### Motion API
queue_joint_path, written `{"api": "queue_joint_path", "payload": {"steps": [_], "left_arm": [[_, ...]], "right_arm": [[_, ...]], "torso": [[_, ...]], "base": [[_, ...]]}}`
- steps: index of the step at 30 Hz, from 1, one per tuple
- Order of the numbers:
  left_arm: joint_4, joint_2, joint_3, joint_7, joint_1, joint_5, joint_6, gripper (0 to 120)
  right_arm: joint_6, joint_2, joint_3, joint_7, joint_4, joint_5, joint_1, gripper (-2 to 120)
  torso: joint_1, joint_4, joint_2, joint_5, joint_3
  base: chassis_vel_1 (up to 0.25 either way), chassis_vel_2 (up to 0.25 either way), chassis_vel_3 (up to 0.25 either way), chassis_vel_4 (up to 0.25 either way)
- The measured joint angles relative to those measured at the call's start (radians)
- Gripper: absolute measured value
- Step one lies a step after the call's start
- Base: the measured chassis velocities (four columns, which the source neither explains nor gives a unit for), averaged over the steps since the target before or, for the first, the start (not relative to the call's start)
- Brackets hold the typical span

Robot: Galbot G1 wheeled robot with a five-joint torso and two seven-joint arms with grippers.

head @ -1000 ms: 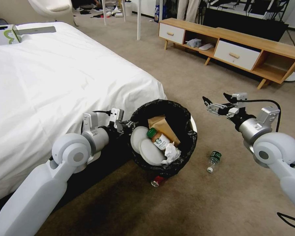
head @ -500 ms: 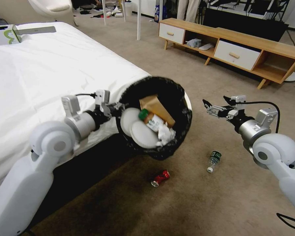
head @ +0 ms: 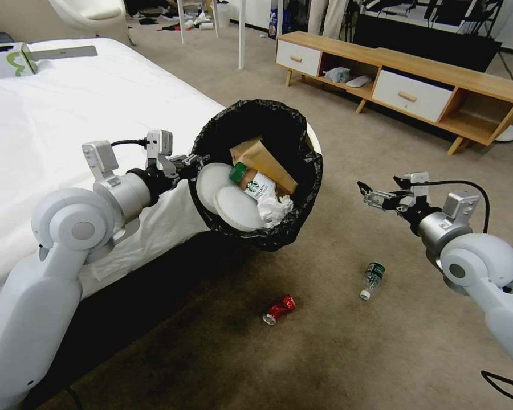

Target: Pick up the trash bin and place the garbage on the floor into it.

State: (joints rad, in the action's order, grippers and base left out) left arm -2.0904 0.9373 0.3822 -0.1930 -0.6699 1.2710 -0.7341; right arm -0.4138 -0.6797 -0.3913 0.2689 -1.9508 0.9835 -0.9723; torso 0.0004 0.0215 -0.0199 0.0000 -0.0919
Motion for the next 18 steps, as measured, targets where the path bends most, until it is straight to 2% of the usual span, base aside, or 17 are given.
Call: {"api": "queue_joint_path", "payload": {"steps": [2,6,8,12,18], "left_arm": [[-0.003,-0.005,0.001,-0.004,0.001,0.012,-0.001,2],[-0.008,-0.007,0.004,-0.008,0.001,0.023,-0.001,2],[-0.021,-0.01,0.01,-0.027,-0.001,0.054,-0.002,2],[-0.041,-0.013,0.016,-0.063,-0.007,0.096,-0.002,2],[-0.062,-0.019,0.021,-0.127,-0.007,0.155,-0.002,2]], "right_arm": [[-0.096,-0.011,0.001,0.102,-0.011,0.067,0.0,100],[-0.157,-0.018,0.009,0.17,-0.012,0.121,-0.001,100],[-0.213,-0.028,0.023,0.222,0.003,0.194,-0.003,100],[-0.253,-0.047,0.033,0.265,0.036,0.261,0.0,100],[-0.272,-0.059,0.037,0.285,0.075,0.273,0.003,100]], "torso": [[0.0,0.0001,0.0,0.0,0.0],[0.0,0.0,0.0,-0.0001,0.0],[0.0,0.0,0.0,0.0,0.0],[0.0,0.0,0.0,0.0,0.0],[0.0,-0.0001,0.0,0.0,0.0]], "base": [[0.0,0.0,0.0,0.0],[0.0,0.0,0.0,0.0],[0.0,0.0,0.0,0.0],[0.0,0.0,0.0,0.0],[0.0,0.0,0.0,0.0]]}}
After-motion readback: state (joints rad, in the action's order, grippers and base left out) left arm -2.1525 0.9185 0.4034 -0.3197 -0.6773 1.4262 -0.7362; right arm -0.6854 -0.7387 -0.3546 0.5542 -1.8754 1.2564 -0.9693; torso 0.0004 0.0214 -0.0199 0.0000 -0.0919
